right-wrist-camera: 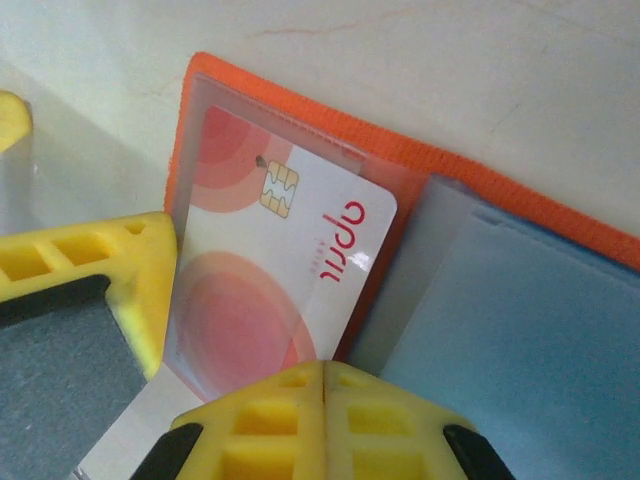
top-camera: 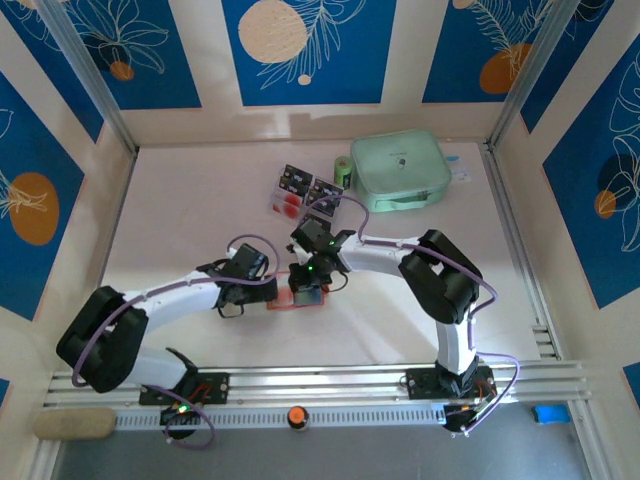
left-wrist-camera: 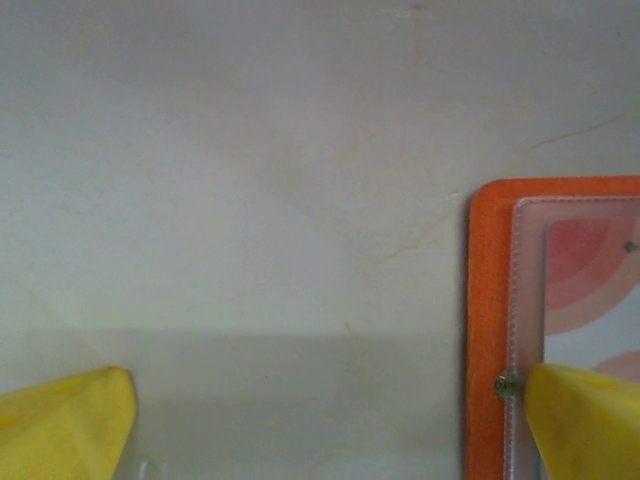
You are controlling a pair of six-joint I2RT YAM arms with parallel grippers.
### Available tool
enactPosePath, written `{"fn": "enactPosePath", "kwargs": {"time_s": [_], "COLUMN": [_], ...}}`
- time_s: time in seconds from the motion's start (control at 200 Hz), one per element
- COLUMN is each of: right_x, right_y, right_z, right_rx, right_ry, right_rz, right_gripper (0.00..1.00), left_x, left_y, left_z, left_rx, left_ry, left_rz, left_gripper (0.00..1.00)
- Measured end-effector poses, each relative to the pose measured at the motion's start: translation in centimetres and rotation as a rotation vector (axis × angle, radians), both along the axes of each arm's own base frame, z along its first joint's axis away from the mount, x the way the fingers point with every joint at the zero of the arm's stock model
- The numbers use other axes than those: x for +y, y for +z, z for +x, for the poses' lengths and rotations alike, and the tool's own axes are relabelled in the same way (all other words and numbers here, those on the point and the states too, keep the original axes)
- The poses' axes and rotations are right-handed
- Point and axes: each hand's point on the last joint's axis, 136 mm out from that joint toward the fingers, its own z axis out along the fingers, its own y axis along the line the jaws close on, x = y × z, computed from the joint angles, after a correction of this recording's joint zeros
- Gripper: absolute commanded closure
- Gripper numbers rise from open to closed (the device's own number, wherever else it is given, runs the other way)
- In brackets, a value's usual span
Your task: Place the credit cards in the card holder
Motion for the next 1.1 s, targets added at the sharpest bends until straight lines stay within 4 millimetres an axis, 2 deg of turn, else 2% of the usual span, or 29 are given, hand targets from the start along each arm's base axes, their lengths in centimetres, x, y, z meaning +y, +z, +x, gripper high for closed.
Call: {"fn": "enactPosePath", "kwargs": {"time_s": [0.18, 0.625, 1.1], "right_x": [0.0, -0.2, 0.4], "right_y": [0.0, 0.0, 0.9], "right_z": [0.0, -0.2, 0.4], "right_rx": [0.001, 0.007, -0.010], "right_ry": [0.000, 0.006, 0.006], "right_rz": [-0.002, -0.014, 0.004], "right_gripper": [1.00, 1.00, 1.00], "left_x": [0.3, 1.8, 1.9], "left_y": [0.4, -0.1, -0.4], "left_z": [-0.2, -1.0, -1.1], "left_rx": [-0.001, 0.009, 0.011], "left_ry": [0.016, 0.068, 0.067], "left_rz": [-0.002, 0.044, 0.048], "left_gripper": [0.00, 0.00, 0.00]}}
